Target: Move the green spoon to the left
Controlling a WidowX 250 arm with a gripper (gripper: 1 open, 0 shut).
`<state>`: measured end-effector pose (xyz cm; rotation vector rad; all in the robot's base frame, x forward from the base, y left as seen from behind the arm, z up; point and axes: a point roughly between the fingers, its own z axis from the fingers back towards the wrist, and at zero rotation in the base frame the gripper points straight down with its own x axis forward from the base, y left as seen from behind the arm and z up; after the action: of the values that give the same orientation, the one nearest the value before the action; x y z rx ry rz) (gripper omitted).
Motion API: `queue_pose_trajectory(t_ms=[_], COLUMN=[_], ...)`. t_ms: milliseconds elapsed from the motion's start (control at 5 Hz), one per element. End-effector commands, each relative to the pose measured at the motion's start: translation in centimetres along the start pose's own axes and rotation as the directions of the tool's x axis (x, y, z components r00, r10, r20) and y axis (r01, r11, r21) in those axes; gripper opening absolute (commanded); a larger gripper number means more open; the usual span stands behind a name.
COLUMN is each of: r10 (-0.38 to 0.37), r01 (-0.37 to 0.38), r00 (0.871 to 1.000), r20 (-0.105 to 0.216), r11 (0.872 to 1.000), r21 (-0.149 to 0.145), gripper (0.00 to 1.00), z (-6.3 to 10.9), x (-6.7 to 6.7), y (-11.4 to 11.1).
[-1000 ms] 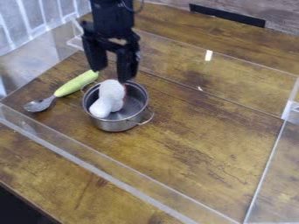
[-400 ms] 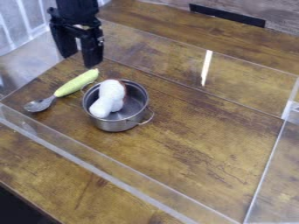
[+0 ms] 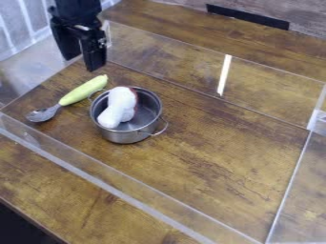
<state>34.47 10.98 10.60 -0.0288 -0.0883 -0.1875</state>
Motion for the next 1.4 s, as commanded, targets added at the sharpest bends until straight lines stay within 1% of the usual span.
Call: queue_pose_trajectory(t_ms=[0,200,400,600,800,1200], r10=[-0.055,-0.113,-0.169,-0.105,-0.037,0.056], r01=[0.053,0.112,0.168,0.104,0.037,-0.056], r00=[0.997,0.992,0.984,0.993,0.998,0.998], r20=[0.058,0.059,0.061,0.058,0.055,0.037], r11=[0.998,0.993,0.986,0.995,0.999,0.998], r21=[0.029,0.022,0.012,0.009,0.002,-0.018], gripper=[1.00,1.00,1.00,1.00,1.00,1.00], z=[0.7,-0.5,-1.6,-3.4,-5.1,-5.3], x=[0.7,1.0,1.3,1.0,0.7,1.0], y=[1.8,2.5,3.2,3.0,2.9,5.2])
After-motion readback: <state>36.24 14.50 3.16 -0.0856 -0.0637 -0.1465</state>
